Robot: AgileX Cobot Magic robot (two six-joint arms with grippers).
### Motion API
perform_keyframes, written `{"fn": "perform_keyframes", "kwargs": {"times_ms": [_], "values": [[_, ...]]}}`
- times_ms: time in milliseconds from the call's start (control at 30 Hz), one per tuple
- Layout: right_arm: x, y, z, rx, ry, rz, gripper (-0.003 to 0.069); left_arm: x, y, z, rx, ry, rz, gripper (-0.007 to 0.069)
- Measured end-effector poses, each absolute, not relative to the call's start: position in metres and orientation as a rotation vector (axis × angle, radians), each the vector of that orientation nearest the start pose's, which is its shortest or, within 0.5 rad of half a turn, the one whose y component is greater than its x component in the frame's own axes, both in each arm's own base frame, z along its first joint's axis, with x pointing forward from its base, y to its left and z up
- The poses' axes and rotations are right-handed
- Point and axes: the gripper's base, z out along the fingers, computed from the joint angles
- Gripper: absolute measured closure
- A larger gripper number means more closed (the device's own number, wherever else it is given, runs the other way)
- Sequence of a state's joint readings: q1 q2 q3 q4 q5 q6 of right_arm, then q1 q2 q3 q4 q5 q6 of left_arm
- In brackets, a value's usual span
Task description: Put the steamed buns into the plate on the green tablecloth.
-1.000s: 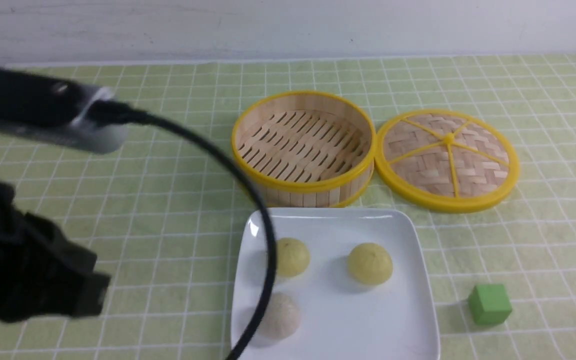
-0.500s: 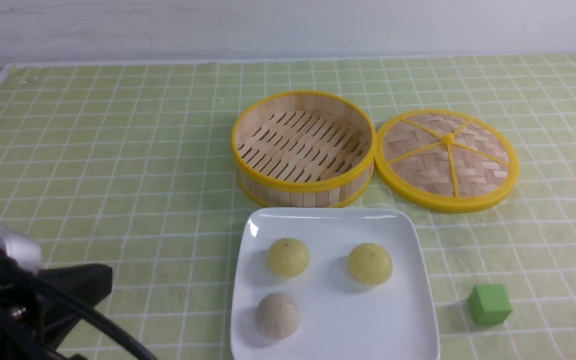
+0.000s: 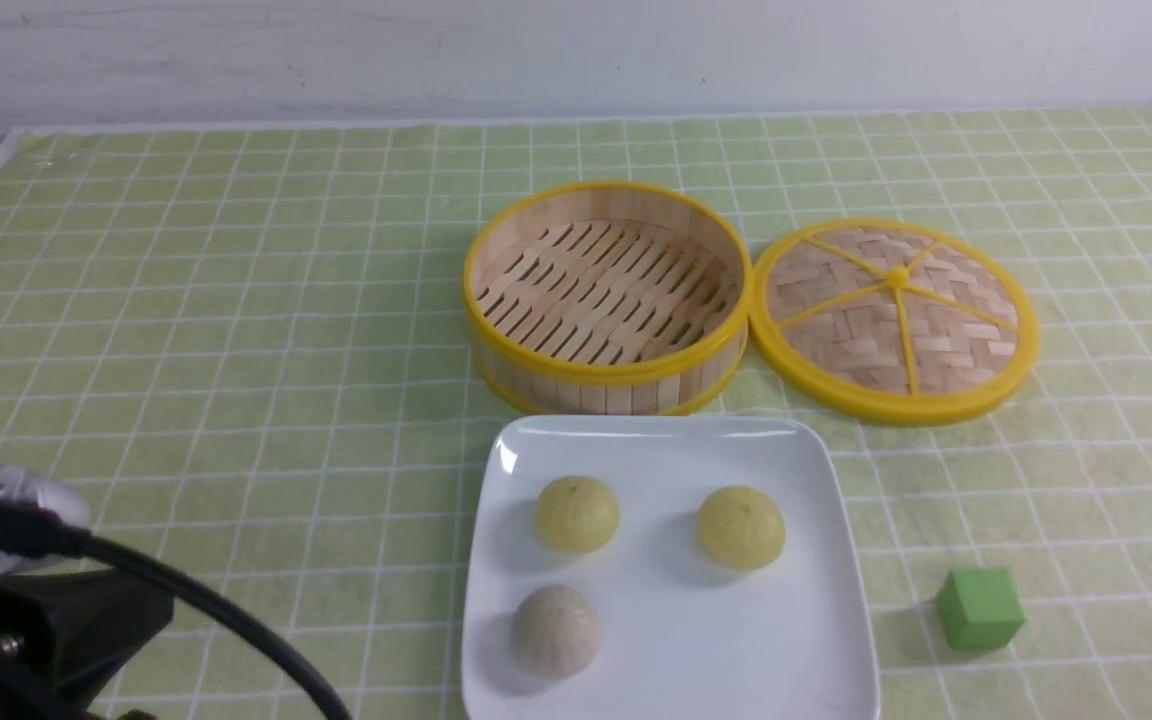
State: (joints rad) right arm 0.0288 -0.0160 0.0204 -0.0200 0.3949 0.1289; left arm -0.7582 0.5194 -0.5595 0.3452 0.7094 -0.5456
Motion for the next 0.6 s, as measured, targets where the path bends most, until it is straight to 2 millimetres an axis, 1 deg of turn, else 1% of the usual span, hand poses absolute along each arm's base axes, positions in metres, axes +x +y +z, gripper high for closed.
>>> {"fn": "perform_keyframes", "kwargs": {"times_ms": [133, 233, 367, 400, 467, 600], "values": [[0.052, 0.001, 0.172, 0.082, 1.882, 0.088, 0.0579, 0.083, -0.051, 0.303, 0.363, 2.104, -0.39, 0.0592], [0.052, 0.001, 0.172, 0.082, 1.882, 0.088, 0.0578, 0.079, -0.047, 0.305, 0.394, 2.083, -0.372, 0.0591], [0.052, 0.001, 0.172, 0.082, 1.882, 0.088, 0.0577, 0.066, -0.032, 0.313, 0.399, 1.962, -0.369, 0.0589], [0.052, 0.001, 0.172, 0.082, 1.882, 0.088, 0.0576, 0.065, -0.032, 0.313, 0.397, 1.957, -0.368, 0.0589], [0.052, 0.001, 0.172, 0.082, 1.882, 0.088, 0.0573, 0.055, -0.021, 0.307, 0.38, 1.907, -0.328, 0.0588], [0.052, 0.001, 0.172, 0.082, 1.882, 0.088, 0.0567, 0.044, -0.01, 0.287, 0.332, 1.87, -0.242, 0.0587]]}}
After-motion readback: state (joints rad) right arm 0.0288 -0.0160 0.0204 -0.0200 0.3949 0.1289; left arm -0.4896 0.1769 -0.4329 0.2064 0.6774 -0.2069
